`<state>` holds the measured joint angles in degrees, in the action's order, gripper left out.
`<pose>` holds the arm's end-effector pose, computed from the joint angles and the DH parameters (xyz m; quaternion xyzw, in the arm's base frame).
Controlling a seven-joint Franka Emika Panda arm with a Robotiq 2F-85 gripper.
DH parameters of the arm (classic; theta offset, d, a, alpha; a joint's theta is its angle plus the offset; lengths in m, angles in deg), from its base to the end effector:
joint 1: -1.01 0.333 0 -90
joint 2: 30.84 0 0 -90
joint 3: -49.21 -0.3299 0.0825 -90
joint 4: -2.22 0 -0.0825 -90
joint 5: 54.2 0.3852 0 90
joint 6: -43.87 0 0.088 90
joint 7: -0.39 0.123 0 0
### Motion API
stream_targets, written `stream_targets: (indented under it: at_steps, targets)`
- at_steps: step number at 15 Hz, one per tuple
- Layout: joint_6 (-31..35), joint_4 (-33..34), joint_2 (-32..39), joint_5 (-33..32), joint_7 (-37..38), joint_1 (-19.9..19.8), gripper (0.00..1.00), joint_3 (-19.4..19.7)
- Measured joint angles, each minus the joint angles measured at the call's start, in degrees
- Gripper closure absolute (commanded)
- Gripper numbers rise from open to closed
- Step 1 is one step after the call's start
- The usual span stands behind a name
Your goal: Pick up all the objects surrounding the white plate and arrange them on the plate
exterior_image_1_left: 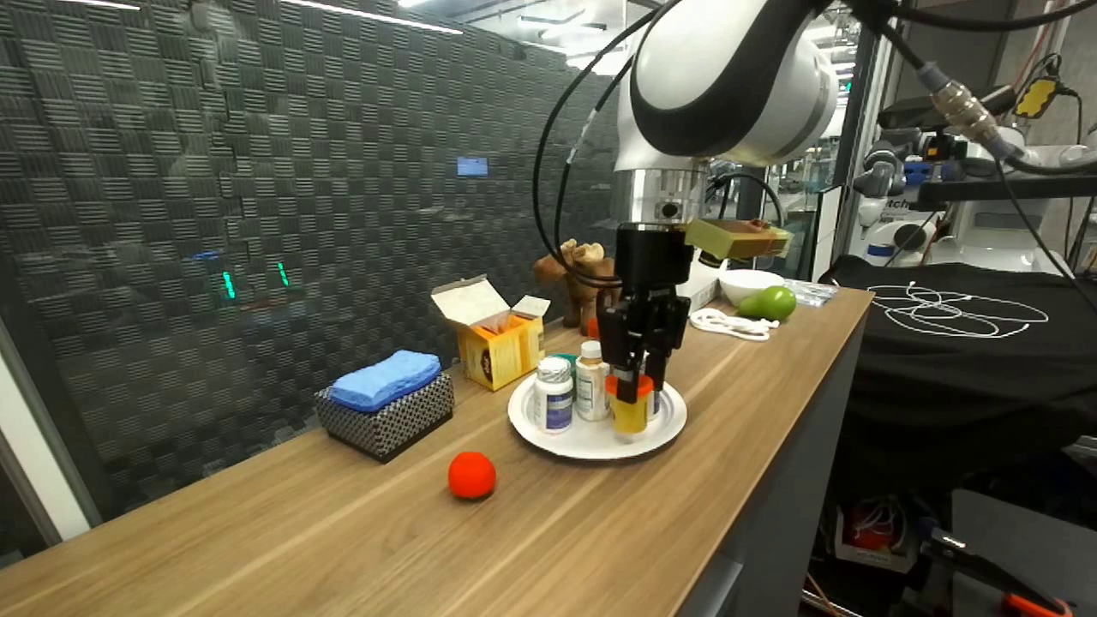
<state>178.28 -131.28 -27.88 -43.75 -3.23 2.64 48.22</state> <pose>0.5077 0.0280 0.3100 -0.9977 0.0106 0.0173 0.0645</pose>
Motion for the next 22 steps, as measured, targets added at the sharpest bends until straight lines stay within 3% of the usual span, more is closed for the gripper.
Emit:
stream_targets:
  at_steps: [7,8,9,12,17,22]
  targets:
    - [2.53,0.35,3.51,0.13,-0.90,-0.57,0.73,0.00]
    - [2.53,0.57,3.58,0.13,-0.97,-0.62,0.40,0.00]
    - [2.52,0.63,3.68,0.13,-1.05,-0.66,0.21,0.00]
    - [2.53,0.84,3.76,0.07,-1.10,-0.70,0.01,0.00]
    - [-1.58,2.31,0.29,-1.46,1.52,0.11,0.00,-1.11]
    - [-7.13,6.19,-3.13,-1.74,2.69,3.36,0.00,-4.60]
